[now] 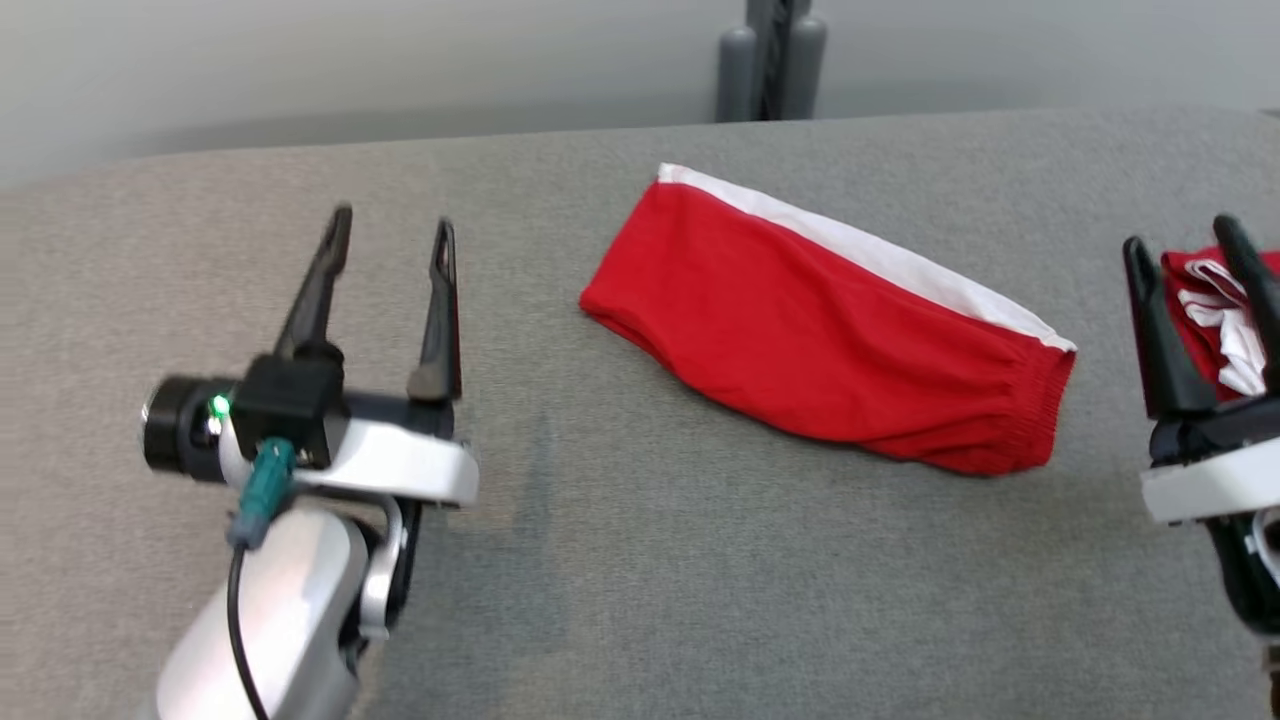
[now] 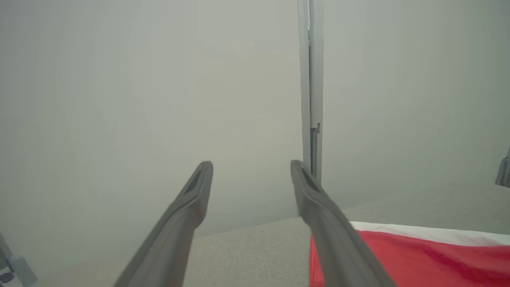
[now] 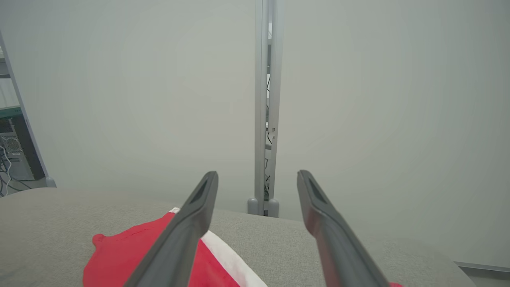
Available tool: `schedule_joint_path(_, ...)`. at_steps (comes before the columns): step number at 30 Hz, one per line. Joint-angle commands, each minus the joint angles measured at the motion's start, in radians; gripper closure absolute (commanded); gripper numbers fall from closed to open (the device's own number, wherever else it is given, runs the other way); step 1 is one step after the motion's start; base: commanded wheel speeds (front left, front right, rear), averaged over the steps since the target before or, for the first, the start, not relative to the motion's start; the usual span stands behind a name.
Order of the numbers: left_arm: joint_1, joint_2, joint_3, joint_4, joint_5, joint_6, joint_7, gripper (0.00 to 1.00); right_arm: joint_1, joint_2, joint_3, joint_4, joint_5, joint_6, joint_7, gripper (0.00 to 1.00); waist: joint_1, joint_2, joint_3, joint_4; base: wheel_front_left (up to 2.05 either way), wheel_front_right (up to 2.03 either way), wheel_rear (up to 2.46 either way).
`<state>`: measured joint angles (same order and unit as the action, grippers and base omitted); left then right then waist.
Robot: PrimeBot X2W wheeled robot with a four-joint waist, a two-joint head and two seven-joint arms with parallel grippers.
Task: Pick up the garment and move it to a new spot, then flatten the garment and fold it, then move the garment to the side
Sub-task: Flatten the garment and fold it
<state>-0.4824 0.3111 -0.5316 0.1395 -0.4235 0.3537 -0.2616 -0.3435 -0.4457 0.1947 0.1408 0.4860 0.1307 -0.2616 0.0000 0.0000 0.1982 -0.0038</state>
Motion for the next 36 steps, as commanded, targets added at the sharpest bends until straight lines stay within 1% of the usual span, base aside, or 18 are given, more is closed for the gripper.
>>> schedule_joint_path(1,0.055,-0.013,0.025,-0.028,0.015,0.005,-0.003,0.0,0.041,0.018,-0.015,-0.012,-0.018,0.0,-0.004,0.0,0.0,0.0,-0.033,0.035,0.0,0.0,0.0)
schedule_joint_path(3,0.118,-0.033,0.051,-0.053,0.034,0.002,-0.003,0.0,0.071,0.031,-0.03,-0.019,-0.039,0.0,-0.004,0.0,0.0,0.0,-0.04,0.045,0.0,0.0,0.0)
schedule_joint_path(5,0.175,-0.06,0.078,-0.071,0.058,-0.011,-0.003,0.0,0.101,0.052,-0.051,-0.014,-0.046,0.0,-0.004,0.0,0.0,0.0,-0.045,0.054,0.0,0.0,0.0)
schedule_joint_path(10,0.27,-0.127,0.134,-0.094,0.129,-0.044,-0.003,0.0,0.144,0.079,-0.074,-0.009,-0.059,0.0,-0.005,0.0,0.0,0.0,-0.046,0.064,0.0,0.0,0.0)
schedule_joint_path(14,0.314,-0.179,0.184,-0.108,0.173,-0.086,-0.003,0.0,0.151,0.093,-0.077,-0.005,-0.06,0.0,-0.005,0.0,0.0,0.0,-0.046,0.065,0.0,0.0,0.0)
schedule_joint_path(18,0.325,-0.203,0.215,-0.099,0.218,-0.138,-0.003,0.0,0.148,0.101,-0.076,-0.002,-0.058,0.0,-0.005,0.0,0.0,0.0,-0.043,0.064,0.0,0.0,0.0)
schedule_joint_path(20,0.323,-0.216,0.23,-0.095,0.234,-0.156,-0.003,0.0,0.144,0.102,-0.075,-0.001,-0.055,0.0,-0.005,0.0,0.0,0.0,-0.041,0.063,0.0,0.0,0.0)
schedule_joint_path(21,0.323,-0.216,0.23,-0.095,0.234,-0.156,-0.003,0.0,0.144,0.102,-0.075,-0.001,-0.055,0.0,-0.005,0.0,0.0,0.0,-0.041,0.063,0.0,0.0,0.0)
schedule_joint_path(22,0.32,-0.222,0.245,-0.09,0.245,-0.171,-0.003,0.0,0.144,0.103,-0.075,0.005,-0.05,0.0,-0.004,0.0,0.0,0.0,-0.039,0.061,0.0,0.0,0.0)
schedule_joint_path(24,0.32,-0.231,0.259,-0.084,0.256,-0.186,-0.003,0.0,0.145,0.102,-0.072,0.014,-0.046,0.0,-0.005,0.0,0.0,0.0,-0.038,0.06,0.0,0.0,0.0)
schedule_joint_path(32,0.329,-0.248,0.285,-0.071,0.279,-0.212,-0.003,0.0,0.146,0.106,-0.061,0.052,-0.02,0.0,-0.005,0.0,0.0,0.0,-0.033,0.059,0.0,0.0,0.0)
schedule_joint_path(36,0.32,-0.254,0.28,-0.065,0.288,-0.224,-0.003,0.0,0.144,0.108,-0.049,0.113,0.029,0.0,-0.004,0.0,0.0,0.0,-0.023,0.068,0.0,0.0,0.0)
